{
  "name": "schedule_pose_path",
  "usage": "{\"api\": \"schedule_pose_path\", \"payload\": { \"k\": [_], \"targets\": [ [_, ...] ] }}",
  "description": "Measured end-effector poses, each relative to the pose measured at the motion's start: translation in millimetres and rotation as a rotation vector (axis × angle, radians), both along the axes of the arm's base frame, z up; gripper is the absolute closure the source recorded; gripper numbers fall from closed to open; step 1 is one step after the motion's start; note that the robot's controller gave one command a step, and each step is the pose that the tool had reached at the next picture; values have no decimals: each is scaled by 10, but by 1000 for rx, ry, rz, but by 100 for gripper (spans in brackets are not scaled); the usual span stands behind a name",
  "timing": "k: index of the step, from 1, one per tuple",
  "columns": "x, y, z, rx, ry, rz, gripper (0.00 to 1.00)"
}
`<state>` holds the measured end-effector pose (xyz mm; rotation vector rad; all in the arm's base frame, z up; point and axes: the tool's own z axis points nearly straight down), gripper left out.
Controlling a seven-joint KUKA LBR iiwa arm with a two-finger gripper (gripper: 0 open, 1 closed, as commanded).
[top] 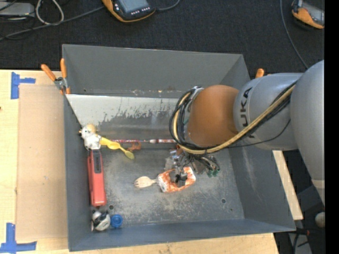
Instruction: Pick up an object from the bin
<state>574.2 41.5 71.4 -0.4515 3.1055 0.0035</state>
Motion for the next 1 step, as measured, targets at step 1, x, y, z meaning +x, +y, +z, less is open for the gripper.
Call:
{"api": "schedule_pose_path", "payload": {
  "k": [1],
  "targets": [
    [-158,-249,572,2,7,54,100]
  ]
}}
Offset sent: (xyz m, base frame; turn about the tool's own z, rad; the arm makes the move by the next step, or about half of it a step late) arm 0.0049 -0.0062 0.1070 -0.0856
